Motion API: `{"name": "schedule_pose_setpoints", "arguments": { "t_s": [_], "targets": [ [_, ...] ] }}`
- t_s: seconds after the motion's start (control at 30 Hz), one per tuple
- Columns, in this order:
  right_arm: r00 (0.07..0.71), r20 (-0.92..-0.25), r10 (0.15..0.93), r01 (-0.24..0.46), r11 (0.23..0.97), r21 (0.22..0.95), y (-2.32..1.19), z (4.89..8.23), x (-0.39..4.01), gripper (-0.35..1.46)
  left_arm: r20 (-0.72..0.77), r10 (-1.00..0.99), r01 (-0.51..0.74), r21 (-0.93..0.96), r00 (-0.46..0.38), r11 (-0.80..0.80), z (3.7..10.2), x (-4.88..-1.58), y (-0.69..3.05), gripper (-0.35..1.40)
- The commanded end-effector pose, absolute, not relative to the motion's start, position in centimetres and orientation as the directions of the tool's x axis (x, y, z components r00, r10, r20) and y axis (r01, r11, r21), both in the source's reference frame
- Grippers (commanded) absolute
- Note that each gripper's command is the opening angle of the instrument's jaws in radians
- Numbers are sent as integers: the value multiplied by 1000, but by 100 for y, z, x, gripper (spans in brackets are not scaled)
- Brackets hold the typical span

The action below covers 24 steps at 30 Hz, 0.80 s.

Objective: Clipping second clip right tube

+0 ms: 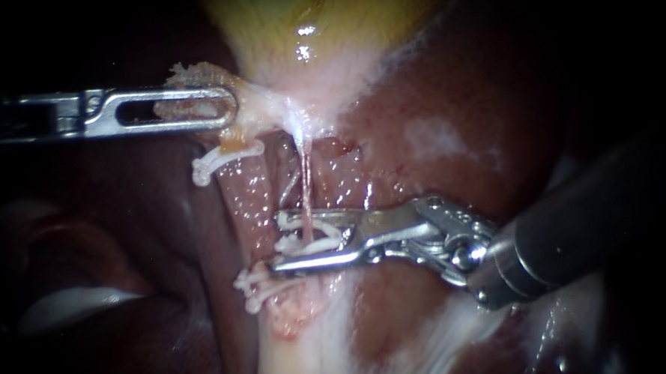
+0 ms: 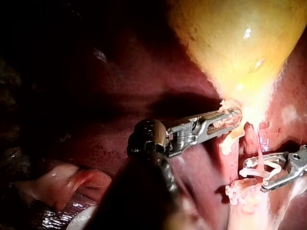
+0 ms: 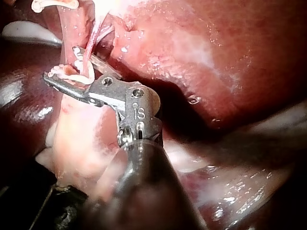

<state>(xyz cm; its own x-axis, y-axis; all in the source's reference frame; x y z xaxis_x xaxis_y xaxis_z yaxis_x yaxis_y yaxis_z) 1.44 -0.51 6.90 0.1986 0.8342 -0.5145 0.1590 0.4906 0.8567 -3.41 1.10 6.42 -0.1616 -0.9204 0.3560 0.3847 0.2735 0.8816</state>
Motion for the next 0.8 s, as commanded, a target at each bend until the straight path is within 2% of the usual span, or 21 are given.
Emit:
{"name": "schedule_pose_setpoints", "arguments": {
  "t_s": [0.03,0.27,0.8],
  "targets": [
    [193,-511,838,169,484,858,-51,687,144,48,356,-920,385,882,-162,274,642,-341,110,-35],
    [178,-502,846,196,470,861,-49,671,145,48,356,-920,385,882,-162,274,642,-341,110,-35],
    [178,-487,855,196,454,869,-47,672,143,46,356,-920,385,882,-162,274,642,-341,110,-35]
  ]
}}
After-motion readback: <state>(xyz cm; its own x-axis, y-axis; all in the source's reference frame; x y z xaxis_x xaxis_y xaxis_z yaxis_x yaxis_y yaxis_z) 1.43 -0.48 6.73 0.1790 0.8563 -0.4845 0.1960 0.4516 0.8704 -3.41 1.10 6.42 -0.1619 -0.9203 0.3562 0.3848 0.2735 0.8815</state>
